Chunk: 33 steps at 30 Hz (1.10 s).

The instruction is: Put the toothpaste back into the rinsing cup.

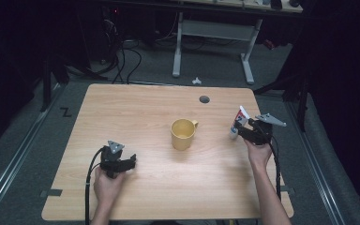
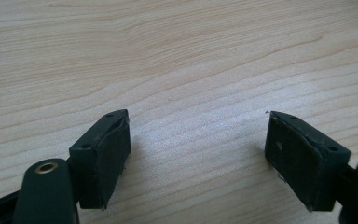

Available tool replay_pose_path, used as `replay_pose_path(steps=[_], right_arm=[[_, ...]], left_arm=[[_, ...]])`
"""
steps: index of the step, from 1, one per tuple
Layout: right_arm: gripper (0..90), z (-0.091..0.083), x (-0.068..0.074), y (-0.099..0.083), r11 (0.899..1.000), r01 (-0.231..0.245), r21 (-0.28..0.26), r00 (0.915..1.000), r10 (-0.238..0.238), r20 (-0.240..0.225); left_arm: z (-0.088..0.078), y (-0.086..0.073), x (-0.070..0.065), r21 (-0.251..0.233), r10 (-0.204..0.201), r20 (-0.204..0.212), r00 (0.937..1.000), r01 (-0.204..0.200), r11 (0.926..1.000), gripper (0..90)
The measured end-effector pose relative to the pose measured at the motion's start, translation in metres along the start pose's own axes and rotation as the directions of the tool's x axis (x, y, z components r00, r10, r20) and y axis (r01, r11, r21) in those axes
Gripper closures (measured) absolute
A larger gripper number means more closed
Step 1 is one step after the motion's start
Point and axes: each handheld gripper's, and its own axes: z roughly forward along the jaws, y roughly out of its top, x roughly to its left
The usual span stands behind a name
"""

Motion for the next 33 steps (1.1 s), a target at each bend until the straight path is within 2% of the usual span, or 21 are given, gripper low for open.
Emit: replay_pose_path(steps=[15, 22, 33], right_arm=[[38.0, 0.016, -0.002, -0.004, 1.0, -0.011, 0.027, 0.9999, 0.011, -0.006], [40.3, 0.023, 0.0, -0.008, 0.999, 0.0, 0.035, 1.0, 0.0, 0.002], [48.0, 0.035, 0.002, -0.015, 0.998, 0.006, 0.07, 0.9999, -0.007, 0.015]], left_arm=[[0.0, 0.0, 0.0, 0.0, -0.001, 0.0, 1.0, 0.001, 1.0, 22.8], [0.0, 0.0, 0.0, 0.0, -0.001, 0.0, 1.0, 0.001, 1.0, 22.8], [0.0, 0.0, 0.0, 0.0, -0.001, 0.0, 1.0, 0.001, 1.0, 22.8]])
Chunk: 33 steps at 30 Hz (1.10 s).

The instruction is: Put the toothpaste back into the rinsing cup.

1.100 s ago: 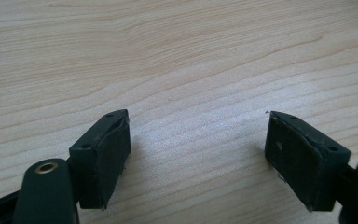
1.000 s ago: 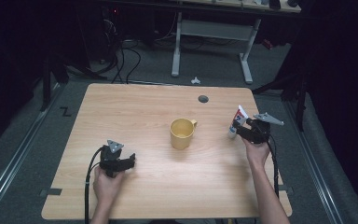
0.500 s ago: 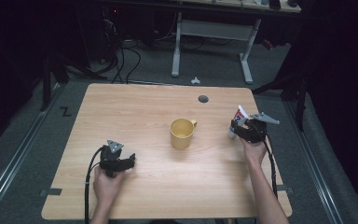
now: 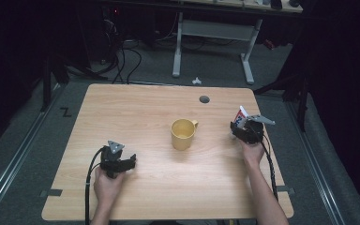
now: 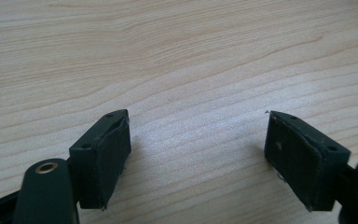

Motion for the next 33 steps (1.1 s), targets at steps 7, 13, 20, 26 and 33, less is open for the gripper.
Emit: replay_pose_path(steps=[7, 13, 20, 26, 33], right_arm=[[54.7, 0.0044, -0.0015, -0.003, 1.0, -0.005, 0.021, 0.9999, 0.005, 0.014], [57.8, 0.0044, -0.0018, -0.0035, 1.0, 0.008, 0.019, 0.9999, -0.008, 0.009], [60.1, 0.0041, 0.0005, -0.003, 1.0, 0.022, 0.017, 0.9992, -0.023, 0.032], [61.2, 0.002, -0.0008, -0.0027, 0.999, 0.039, 0.022, 0.9987, -0.04, 0.031], [61.5, -0.0015, -0.0018, -0.003, 0.999, 0.038, 0.032, 0.9992, -0.037, -0.017]], left_arm=[[0.0, 0.0, 0.0, 0.0, 0.0, 0.0, 1.0, 0.0, 1.0, 22.8], [0.0, 0.0, 0.0, 0.0, 0.0, 0.0, 1.0, 0.0, 1.0, 22.8], [0.0, 0.0, 0.0001, 0.0, 0.0, 0.0, 1.0, 0.0, 1.0, 22.8], [0.0, 0.0, 0.0001, 0.0, 0.0, 0.001, 1.0, 0.0, 1.0, 22.8], [0.0, 0.0, 0.0001, 0.0, -0.001, 0.001, 1.0, 0.001, 1.0, 22.8]])
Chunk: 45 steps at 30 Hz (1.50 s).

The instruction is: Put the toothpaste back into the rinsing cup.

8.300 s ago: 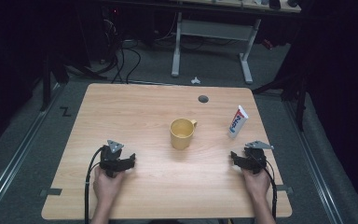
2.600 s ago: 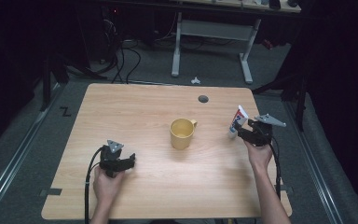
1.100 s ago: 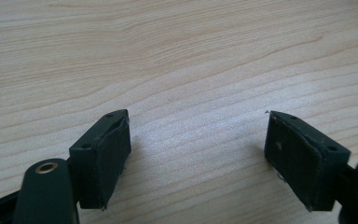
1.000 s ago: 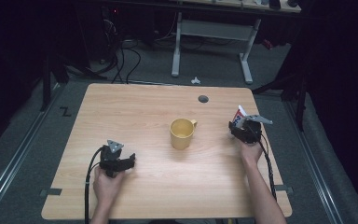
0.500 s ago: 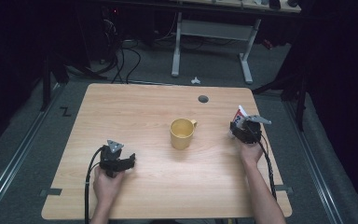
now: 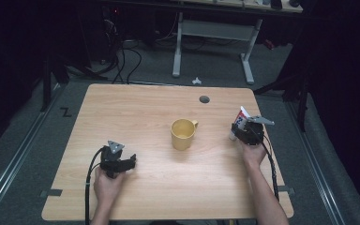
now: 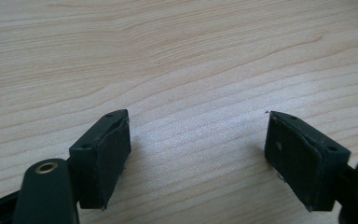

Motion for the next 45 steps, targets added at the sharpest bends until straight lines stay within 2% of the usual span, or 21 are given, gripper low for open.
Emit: replay_pose_path(steps=[5, 14, 30, 34, 39, 41, 45], right_arm=[[61.7, -0.002, 0.001, 0.0, 1.0, 0.019, 0.011, 0.9995, -0.018, -0.025], [61.8, -0.009, 0.0, 0.003, 1.0, 0.013, 0.004, 0.9987, -0.013, -0.049], [62.0, -0.026, 0.009, 0.009, 0.997, 0.073, -0.004, 0.9933, -0.073, -0.09], [61.9, -0.031, 0.015, 0.01, 0.992, 0.127, -0.006, 0.988, -0.127, -0.088], [62.0, -0.036, 0.02, 0.011, 0.992, 0.126, -0.015, 0.984, -0.127, -0.125], [62.0, -0.039, 0.021, 0.012, 0.994, 0.111, -0.023, 0.9834, -0.113, -0.142], [62.0, -0.043, 0.023, 0.014, 0.992, 0.125, -0.031, 0.9804, -0.128, -0.15]], left_arm=[[0.0, 0.0, 0.0, 0.0, 0.001, 0.0, 1.0, -0.001, 1.0, 22.8], [0.0, 0.0, 0.0, 0.0, 0.0, 0.0, 1.0, 0.0, 1.0, 22.7], [0.0, 0.0, 0.0, 0.0, 0.001, 0.0, 1.0, -0.001, 1.0, 22.8], [0.0, 0.0, 0.0, 0.0, 0.001, 0.0, 1.0, -0.001, 1.0, 22.8], [0.0, 0.0, 0.0, 0.001, 0.001, 0.0, 1.0, -0.001, 1.0, 22.7], [0.0, 0.0, 0.0, 0.0, 0.001, 0.0, 1.0, -0.001, 1.0, 22.7], [0.0, 0.0, 0.0, 0.001, 0.001, 0.0, 1.0, -0.001, 1.0, 22.7]])
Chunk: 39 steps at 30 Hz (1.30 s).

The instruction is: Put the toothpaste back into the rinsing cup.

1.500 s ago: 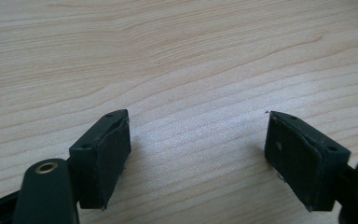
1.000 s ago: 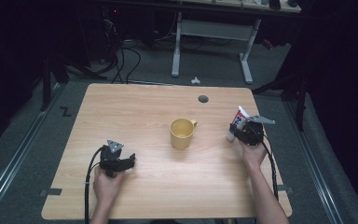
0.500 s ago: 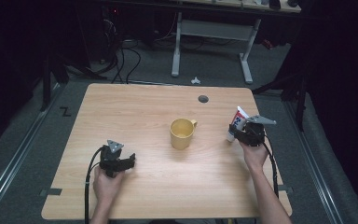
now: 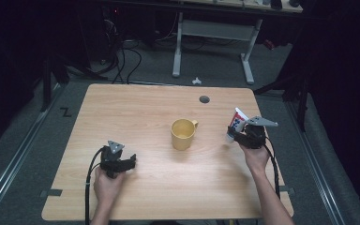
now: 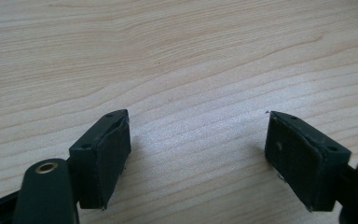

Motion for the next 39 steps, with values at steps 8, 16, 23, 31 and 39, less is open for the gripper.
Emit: replay_pose_path(steps=[8, 16, 23, 31, 39], right_arm=[[62.0, -0.007, 0.003, 0.001, 1.0, 0.0, -0.001, 0.9997, 0.0, -0.026], [62.1, -0.015, 0.01, 0.003, 1.0, 0.011, -0.009, 0.9977, -0.012, -0.066], [62.1, -0.02, 0.019, 0.004, 1.0, 0.026, -0.012, 0.9949, -0.027, -0.097], [62.0, -0.026, 0.028, 0.008, 0.999, 0.035, -0.027, 0.9914, -0.038, -0.125], [62.0, -0.025, 0.04, 0.013, 0.998, 0.052, -0.037, 0.9856, -0.057, -0.159]], left_arm=[[0.0, 0.0, 0.0, 0.0, 0.0, 0.0, 1.0, 0.0, 1.0, 22.7], [0.0, 0.0, 0.0, 0.0, 0.0, 0.0, 1.0, 0.0, 1.0, 22.7], [0.0, 0.0, 0.0, -0.001, 0.0, 0.0, 1.0, 0.0, 1.0, 22.6], [0.0, 0.0, 0.0, 0.0, 0.0, 0.0, 1.0, 0.0, 1.0, 22.6], [0.0, 0.0, 0.0, 0.0, 0.0, 0.0, 1.0, 0.0, 1.0, 22.6]])
